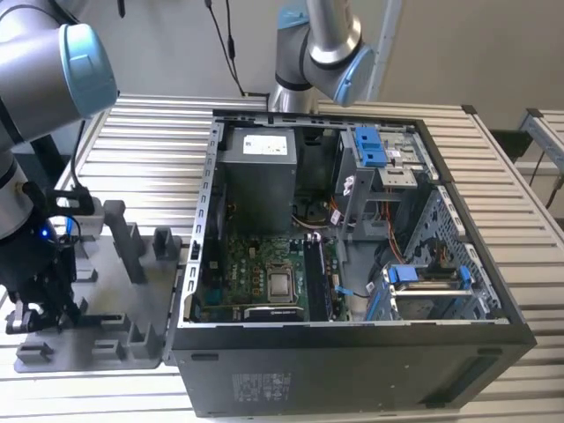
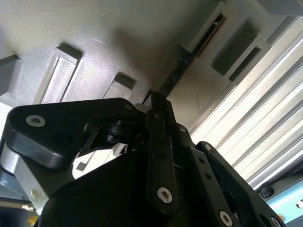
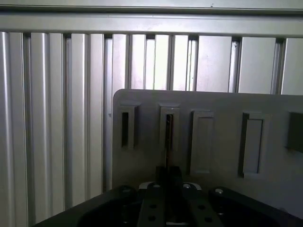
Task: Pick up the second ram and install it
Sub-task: 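Pick up the second ram and move it above second insertion slot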
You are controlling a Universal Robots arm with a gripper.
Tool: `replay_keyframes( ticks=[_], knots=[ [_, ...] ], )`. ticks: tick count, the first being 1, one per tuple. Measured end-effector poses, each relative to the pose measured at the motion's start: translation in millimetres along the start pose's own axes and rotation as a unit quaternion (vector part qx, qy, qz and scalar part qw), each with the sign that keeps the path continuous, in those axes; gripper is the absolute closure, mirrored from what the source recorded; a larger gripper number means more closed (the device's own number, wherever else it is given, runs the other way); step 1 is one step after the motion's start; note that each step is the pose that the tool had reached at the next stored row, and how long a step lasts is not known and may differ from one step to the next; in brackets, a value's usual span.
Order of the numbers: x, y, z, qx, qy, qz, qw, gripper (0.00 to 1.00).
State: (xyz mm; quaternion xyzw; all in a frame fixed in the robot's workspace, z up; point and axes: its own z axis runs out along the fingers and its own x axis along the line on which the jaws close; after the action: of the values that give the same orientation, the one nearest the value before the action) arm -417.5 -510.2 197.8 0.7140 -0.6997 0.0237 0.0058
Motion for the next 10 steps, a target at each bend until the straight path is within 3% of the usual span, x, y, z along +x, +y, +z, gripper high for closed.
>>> replay_keyframes(
  ticks=[10],
  knots=[
    [0.0, 0.0, 0.0, 0.0007, 0.0, 0.0, 1.0, 0.86]
  ],
)
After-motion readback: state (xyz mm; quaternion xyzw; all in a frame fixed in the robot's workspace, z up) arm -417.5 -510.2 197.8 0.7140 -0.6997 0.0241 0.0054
